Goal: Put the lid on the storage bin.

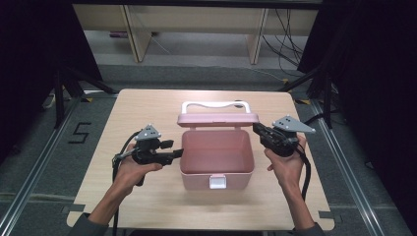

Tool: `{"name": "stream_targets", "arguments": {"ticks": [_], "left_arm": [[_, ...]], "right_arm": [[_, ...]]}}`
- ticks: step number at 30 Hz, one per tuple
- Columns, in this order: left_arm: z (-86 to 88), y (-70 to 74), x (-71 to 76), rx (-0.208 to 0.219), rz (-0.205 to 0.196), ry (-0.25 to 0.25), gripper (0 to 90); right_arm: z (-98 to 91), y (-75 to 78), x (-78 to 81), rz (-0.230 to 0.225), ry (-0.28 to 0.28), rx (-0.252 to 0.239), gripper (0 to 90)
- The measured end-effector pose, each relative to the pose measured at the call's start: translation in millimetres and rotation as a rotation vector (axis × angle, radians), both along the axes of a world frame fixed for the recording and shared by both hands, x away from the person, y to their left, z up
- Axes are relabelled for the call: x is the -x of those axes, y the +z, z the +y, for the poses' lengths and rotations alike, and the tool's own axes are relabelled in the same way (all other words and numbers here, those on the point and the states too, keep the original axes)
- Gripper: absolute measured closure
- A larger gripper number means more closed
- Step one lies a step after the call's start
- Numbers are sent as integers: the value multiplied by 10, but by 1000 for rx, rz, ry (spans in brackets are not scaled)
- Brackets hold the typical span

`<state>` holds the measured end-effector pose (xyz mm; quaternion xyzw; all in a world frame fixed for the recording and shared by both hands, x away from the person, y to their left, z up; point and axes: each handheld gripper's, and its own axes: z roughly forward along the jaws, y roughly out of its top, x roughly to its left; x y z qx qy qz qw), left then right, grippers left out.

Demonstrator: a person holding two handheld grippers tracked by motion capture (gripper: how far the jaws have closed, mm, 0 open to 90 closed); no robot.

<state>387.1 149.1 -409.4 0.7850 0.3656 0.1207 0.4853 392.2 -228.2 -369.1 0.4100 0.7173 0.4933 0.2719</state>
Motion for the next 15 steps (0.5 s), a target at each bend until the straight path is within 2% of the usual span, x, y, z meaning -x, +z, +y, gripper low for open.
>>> {"name": "stream_targets", "arguments": {"ticks": [1,2,3,4,7,8,10,11,13,15], "left_arm": [[-1,-6,11,2,3,1,448],[5,-18,29,1,2,-3,447],[13,-14,40,1,14,-8,443],[31,-3,44,-4,12,-9,439],[68,18,58,5,7,-1,438],[77,15,60,7,6,-2,436],[85,5,67,-4,4,10,436],[90,-3,61,-4,9,4,435],[93,-17,60,-9,18,4,435],[88,-23,65,-9,15,11,435]], "right_arm": [[1,-4,10,4,-6,-12,853],[-9,-12,7,-25,2,4,853],[-9,-9,13,-23,0,11,854],[0,-7,25,-2,2,2,854],[-4,-15,25,-20,-2,11,854],[-5,-18,30,-5,3,4,854],[-9,-19,33,-4,3,2,854],[-4,-25,33,-6,5,-4,854],[-15,-32,40,-33,-1,15,855],[-21,-32,46,-29,4,19,856]]}}
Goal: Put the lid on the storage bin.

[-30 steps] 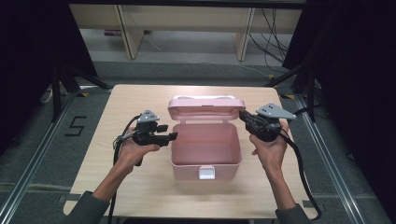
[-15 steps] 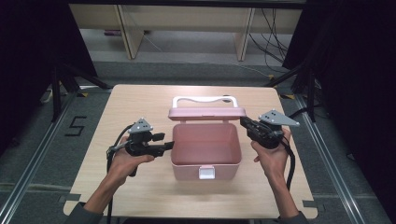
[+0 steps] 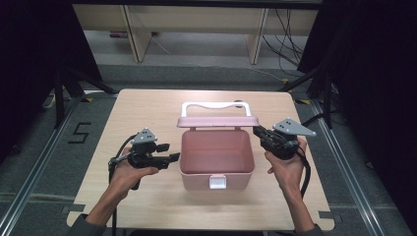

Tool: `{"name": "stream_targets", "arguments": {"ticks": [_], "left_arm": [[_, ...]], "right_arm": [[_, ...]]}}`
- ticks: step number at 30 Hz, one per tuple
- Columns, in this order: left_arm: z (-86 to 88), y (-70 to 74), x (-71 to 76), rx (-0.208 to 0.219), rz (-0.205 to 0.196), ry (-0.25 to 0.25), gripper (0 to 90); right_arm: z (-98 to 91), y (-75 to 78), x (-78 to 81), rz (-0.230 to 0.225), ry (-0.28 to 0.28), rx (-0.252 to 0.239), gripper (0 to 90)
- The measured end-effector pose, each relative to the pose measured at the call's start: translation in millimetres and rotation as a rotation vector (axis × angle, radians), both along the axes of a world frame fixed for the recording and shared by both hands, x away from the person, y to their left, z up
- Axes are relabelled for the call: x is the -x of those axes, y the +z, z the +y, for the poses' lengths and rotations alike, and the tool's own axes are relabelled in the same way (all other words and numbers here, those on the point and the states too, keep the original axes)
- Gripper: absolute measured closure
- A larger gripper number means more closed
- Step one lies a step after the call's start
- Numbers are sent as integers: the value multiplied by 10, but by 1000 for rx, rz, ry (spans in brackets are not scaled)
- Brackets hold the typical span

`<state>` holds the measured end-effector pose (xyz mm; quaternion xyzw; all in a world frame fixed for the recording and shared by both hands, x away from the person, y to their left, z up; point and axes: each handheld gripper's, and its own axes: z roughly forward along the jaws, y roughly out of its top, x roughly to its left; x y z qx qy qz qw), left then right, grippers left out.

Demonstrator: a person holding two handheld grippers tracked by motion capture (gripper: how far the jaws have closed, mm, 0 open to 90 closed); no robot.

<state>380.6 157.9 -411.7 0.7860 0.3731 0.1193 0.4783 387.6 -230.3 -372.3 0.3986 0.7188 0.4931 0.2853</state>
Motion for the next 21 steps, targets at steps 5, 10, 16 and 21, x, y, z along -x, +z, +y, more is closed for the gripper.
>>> {"name": "stream_targets", "arguments": {"ticks": [5,10,16,21], "left_arm": [[18,-2,3,0,2,-3,433],[29,-9,2,-14,2,6,431],[42,-9,3,-9,-1,2,431],[51,-8,13,-16,0,8,430]], "right_arm": [[-26,-21,62,37,9,-45,872],[-47,-15,90,42,14,-58,875],[-51,-24,115,43,13,-67,824],[-70,-61,158,46,23,-52,806]]}}
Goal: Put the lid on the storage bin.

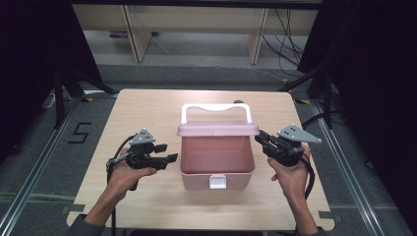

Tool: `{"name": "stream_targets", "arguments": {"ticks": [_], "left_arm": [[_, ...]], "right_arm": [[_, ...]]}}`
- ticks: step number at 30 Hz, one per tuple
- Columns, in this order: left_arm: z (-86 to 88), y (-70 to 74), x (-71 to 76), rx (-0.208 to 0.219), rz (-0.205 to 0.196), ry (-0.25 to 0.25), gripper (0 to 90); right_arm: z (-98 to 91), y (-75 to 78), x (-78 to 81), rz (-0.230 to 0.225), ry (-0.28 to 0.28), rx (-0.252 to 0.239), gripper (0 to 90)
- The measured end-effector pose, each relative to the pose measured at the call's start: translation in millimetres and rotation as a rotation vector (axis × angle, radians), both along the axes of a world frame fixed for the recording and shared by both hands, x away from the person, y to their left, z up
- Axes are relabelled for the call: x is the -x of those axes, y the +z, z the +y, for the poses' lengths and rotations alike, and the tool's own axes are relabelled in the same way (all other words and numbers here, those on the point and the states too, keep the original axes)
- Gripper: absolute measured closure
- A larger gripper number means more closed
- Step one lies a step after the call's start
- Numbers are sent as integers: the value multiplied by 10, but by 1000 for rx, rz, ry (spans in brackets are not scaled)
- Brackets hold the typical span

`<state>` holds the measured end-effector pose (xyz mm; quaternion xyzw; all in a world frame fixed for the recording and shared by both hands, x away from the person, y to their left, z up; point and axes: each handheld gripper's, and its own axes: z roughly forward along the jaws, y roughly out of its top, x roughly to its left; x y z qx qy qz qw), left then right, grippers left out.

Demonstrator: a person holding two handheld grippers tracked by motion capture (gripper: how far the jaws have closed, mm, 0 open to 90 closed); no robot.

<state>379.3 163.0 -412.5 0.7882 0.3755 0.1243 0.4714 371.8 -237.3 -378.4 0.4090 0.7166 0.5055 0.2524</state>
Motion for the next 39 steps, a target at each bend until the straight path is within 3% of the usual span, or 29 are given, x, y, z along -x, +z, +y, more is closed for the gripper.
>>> {"name": "stream_targets", "arguments": {"ticks": [3,5,6,9,10,20,22,23,25,33,34,35,39], "left_arm": [[0,-7,2,-1,3,-2,428],[6,-12,0,-3,5,-6,427],[8,-16,-1,-1,5,-7,427],[21,-24,1,-3,5,-3,425],[26,-25,3,-4,7,0,425],[51,-27,9,-2,9,15,426],[86,-27,-7,-29,6,6,426],[75,-44,-11,-2,7,20,426],[81,-48,-12,-7,11,19,426],[82,-64,-19,1,14,25,426],[86,-66,-22,-1,22,22,425],[86,-66,-22,-1,22,22,425],[92,-85,-34,-1,28,27,419]], "right_arm": [[-6,-25,45,16,-6,2,801],[-20,-41,43,-18,-13,23,796],[-5,-35,76,29,-17,-1,795],[-20,-50,80,12,-4,16,786],[-20,-61,106,26,-2,13,782],[-50,-162,158,13,11,43,770],[-58,-181,161,14,14,49,768],[-59,-195,177,26,12,48,765],[-51,-200,189,50,12,38,763],[-90,-260,212,39,17,47,748],[-79,-277,233,74,13,23,743],[-97,-285,213,39,14,47,743],[-99,-289,216,45,12,44,734]]}}
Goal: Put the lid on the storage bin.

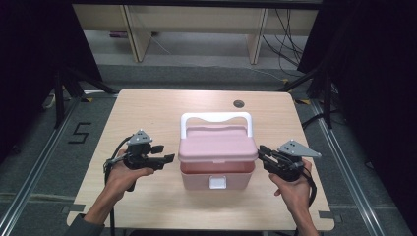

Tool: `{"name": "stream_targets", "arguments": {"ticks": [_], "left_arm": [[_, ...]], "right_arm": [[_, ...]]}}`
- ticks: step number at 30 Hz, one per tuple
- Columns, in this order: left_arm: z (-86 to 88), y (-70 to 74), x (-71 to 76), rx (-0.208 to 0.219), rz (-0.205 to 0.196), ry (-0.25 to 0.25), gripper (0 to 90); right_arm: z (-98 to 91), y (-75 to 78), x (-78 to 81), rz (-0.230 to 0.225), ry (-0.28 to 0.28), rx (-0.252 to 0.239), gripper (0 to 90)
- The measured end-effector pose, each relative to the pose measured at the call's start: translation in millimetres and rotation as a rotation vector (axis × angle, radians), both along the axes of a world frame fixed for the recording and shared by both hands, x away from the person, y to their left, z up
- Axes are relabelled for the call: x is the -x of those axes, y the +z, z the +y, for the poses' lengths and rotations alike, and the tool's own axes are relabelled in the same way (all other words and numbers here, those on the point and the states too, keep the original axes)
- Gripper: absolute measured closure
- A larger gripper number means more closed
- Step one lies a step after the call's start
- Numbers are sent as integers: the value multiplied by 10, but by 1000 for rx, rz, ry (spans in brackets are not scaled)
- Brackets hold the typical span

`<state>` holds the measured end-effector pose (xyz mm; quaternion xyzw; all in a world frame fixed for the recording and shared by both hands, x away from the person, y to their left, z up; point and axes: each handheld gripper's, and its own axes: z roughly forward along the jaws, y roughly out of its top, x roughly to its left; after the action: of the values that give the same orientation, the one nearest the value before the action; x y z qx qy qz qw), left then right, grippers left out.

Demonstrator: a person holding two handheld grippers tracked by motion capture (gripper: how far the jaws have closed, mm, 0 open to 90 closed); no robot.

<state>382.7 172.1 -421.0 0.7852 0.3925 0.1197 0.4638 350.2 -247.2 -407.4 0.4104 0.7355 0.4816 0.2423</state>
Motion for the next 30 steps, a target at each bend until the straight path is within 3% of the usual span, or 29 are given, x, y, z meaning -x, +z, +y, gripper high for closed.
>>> {"name": "stream_targets", "arguments": {"ticks": [2,3,7,8,10,15,17,18,19,21,22,23,25,26,27,28,30], "left_arm": [[18,-6,-8,-20,1,-6,415],[4,-14,-8,-1,6,4,413],[5,-10,-9,15,11,1,411],[10,-6,-11,16,13,-6,410],[9,-4,-6,17,14,0,409],[6,-12,-9,15,12,6,407],[3,-12,-7,15,14,5,406],[4,-13,-12,17,17,-5,405],[1,-14,-11,17,17,-2,403],[1,-15,-10,13,21,4,400],[4,-17,-14,10,17,3,398],[9,-17,-17,7,19,1,397],[12,-21,-18,11,20,6,394],[9,-25,-14,15,15,17,394],[12,-24,-13,15,19,20,393],[15,-23,-17,11,16,19,390],[20,-24,-23,5,19,16,373]], "right_arm": [[1,-13,-5,3,2,1,727],[9,-20,16,36,0,-12,724],[-2,-52,-4,2,5,4,714],[6,-46,24,44,-7,-8,709],[-14,-65,-1,18,3,13,705],[-31,-77,-2,24,-2,22,680],[-27,-99,-13,40,3,-2,667],[-40,-92,-6,52,-11,9,661],[-28,-101,-1,61,-20,-39,654],[-38,-84,3,70,-19,-43,642],[-70,-75,-15,21,-26,7,635],[-49,-73,2,56,-29,-36,632],[-90,-74,0,70,-55,-48,579],[-90,-74,0,70,-55,-48,579],[-126,-85,-27,37,-55,-24,559],[-137,-93,-19,61,-74,-51,541],[-171,-110,-28,67,-83,-57,494]]}}
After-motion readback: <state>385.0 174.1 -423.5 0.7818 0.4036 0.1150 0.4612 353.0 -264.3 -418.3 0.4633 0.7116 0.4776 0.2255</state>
